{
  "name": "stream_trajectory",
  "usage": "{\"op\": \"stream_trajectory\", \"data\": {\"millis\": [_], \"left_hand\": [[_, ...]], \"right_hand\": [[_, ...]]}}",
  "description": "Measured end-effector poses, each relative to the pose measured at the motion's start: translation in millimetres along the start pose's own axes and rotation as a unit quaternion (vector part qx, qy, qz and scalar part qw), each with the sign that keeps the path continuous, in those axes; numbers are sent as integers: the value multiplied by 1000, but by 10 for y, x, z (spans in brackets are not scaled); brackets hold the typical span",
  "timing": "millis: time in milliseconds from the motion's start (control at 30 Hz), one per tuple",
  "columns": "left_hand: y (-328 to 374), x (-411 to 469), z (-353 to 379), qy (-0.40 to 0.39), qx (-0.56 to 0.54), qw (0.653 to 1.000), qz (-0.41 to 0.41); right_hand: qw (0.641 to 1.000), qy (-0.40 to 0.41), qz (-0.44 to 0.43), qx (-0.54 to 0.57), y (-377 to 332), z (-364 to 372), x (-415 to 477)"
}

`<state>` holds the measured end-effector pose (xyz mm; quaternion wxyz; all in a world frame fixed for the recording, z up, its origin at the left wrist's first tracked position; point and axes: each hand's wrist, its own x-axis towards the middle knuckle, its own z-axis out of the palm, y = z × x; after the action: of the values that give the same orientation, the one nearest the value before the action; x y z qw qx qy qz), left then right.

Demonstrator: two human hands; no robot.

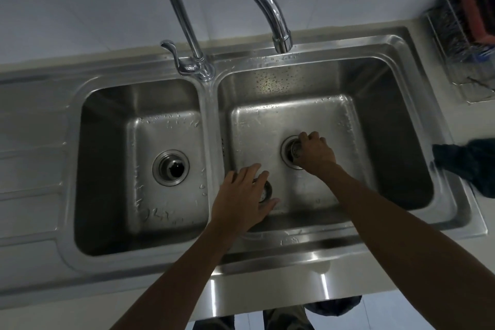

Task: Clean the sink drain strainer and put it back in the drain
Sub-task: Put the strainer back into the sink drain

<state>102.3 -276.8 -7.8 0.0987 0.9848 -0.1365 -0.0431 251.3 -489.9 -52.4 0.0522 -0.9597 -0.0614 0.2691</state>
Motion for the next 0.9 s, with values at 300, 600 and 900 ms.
{"op": "stream_trajectory", "data": {"millis": [300, 600, 900], "left_hand": [[36, -9, -41, -16, 10, 1000, -7], [32, 4, -55, -23, 15, 1000, -10], [42, 3, -58, -29, 16, 999, -14]], "right_hand": [[1000, -13, -9, -1, -50, 127, 95], [1000, -18, 7, 9, -34, 245, 119], [990, 11, -139, -31, -218, 289, -184]]}}
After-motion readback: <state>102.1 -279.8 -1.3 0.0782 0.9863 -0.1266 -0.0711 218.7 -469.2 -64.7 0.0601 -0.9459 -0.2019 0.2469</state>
